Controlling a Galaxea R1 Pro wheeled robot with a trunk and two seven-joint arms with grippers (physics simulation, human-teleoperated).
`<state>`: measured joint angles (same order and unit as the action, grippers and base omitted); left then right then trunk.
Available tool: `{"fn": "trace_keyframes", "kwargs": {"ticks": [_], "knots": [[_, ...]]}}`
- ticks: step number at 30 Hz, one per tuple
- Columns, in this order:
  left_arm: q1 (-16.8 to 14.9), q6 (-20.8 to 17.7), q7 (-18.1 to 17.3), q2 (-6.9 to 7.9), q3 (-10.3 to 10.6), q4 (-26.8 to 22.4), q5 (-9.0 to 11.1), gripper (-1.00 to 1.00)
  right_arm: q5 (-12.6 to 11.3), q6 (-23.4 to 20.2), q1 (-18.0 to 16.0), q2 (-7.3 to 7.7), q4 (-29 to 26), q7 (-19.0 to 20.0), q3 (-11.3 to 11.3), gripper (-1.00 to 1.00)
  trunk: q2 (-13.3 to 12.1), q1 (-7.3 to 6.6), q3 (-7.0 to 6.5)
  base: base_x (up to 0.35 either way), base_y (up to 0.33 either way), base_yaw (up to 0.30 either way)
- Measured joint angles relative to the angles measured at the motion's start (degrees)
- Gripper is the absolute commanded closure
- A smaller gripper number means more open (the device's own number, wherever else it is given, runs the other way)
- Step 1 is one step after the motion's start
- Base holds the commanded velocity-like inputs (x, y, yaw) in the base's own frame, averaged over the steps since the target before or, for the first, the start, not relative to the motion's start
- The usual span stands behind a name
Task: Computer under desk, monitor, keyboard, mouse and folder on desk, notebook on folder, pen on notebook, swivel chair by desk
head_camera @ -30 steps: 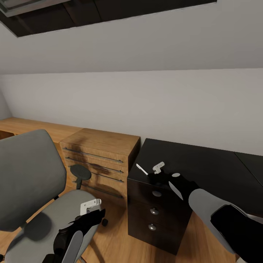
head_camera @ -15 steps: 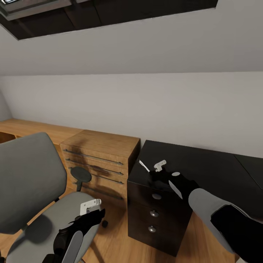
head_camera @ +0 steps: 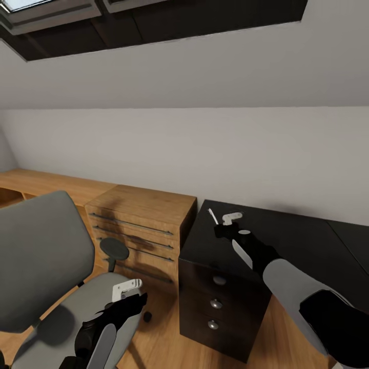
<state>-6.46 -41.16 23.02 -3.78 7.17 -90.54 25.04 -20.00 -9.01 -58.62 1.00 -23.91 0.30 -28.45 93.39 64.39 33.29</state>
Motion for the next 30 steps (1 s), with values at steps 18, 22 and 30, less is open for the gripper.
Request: {"fn": "trace_keyframes", "kwargs": {"ticks": [18, 22, 30], "knots": [[0.0, 0.4, 0.2, 0.0, -0.2, 0.0, -1.0, -1.0, -6.9, -17.3, 18.4, 2.29, -44.7, -30.2, 0.1, 1.0, -7.2, -3.96, -3.23, 0.0, 0.0, 0.0], [0.0, 0.4, 0.2, 0.0, -0.2, 0.0, -1.0, -1.0, -9.6, -18.7, 21.8, 2.52, -52.4, -36.8, 0.0, 1.0, -8.8, -4.83, -3.95, -0.021, 0.0, 0.0], [0.0, 0.4, 0.1, 0.05, -0.4, 0.0, -1.0, -1.0, -12.1, -19.5, 23.6, 2.58, -56.7, -42.0, -0.1, 1.0, -12.0, -6.56, -5.39, -0.251, 0.0, 0.0]]}}
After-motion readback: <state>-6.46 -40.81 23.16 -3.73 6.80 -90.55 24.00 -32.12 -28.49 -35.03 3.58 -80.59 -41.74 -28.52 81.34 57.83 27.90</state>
